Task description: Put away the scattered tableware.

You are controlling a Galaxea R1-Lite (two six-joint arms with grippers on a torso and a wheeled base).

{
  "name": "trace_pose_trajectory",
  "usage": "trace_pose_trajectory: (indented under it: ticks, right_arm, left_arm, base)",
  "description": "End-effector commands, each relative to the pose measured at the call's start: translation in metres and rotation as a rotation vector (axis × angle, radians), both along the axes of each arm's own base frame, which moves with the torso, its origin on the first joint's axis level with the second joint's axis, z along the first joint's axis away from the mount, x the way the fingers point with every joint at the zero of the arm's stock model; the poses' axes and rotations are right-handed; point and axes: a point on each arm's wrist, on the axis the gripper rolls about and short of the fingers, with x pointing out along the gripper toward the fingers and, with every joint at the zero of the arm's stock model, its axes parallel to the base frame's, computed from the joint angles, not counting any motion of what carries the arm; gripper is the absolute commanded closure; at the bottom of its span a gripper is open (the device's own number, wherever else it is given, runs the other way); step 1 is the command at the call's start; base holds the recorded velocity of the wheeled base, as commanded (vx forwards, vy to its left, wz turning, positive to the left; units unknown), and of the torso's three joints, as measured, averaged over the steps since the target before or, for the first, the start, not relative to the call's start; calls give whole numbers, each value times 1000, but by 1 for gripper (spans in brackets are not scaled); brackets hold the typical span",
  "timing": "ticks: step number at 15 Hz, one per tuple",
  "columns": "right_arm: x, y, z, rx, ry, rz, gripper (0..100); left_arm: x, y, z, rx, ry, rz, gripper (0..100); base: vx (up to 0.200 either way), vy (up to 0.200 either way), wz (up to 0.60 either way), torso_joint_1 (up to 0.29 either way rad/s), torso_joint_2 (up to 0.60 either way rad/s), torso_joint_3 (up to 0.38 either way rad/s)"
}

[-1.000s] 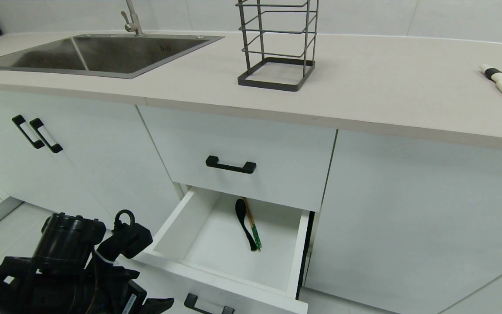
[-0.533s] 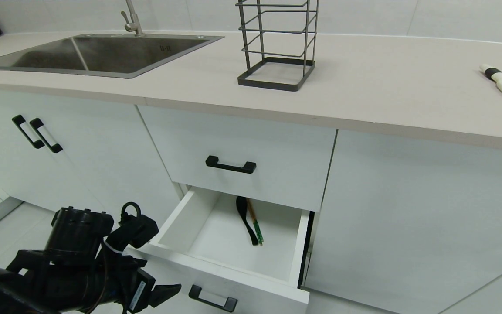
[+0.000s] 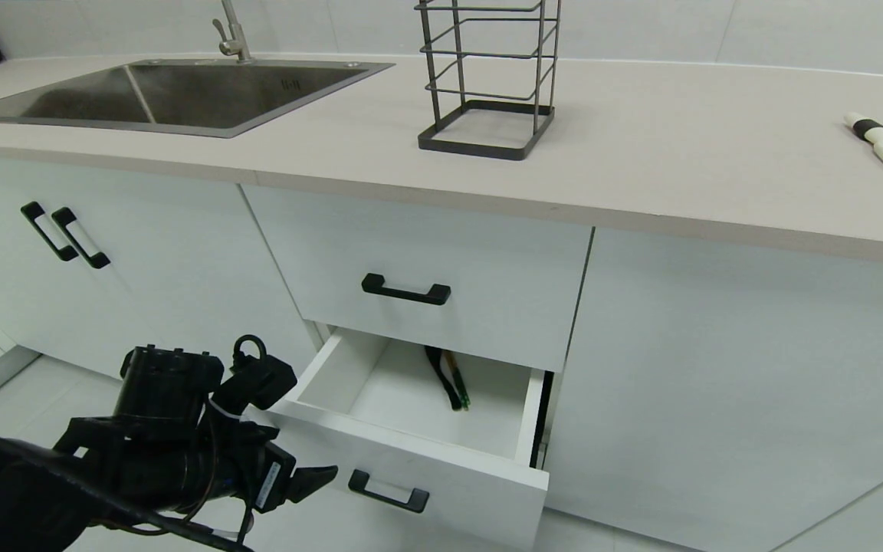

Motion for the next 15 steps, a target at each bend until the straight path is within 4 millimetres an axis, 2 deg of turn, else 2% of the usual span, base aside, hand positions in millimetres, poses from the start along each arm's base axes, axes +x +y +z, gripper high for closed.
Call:
trace_pose_trajectory:
  ticks: [1,5,15]
  right_arm:
    - [0,0,0,0,2,0,0]
    - [0,0,0,0,2,0,0]
    - [0,0,0,0,2,0,0]
  left_arm:
    - [10,-2,-1,1,-6,2,0]
    - [25,-12,4,-26,-37,3,0]
    - [51,-18,11,-47,-112,1,0]
  base:
    - [0,0,0,0,0,0]
    - [0,0,0,0,0,0]
    - [0,0,0,0,0,0]
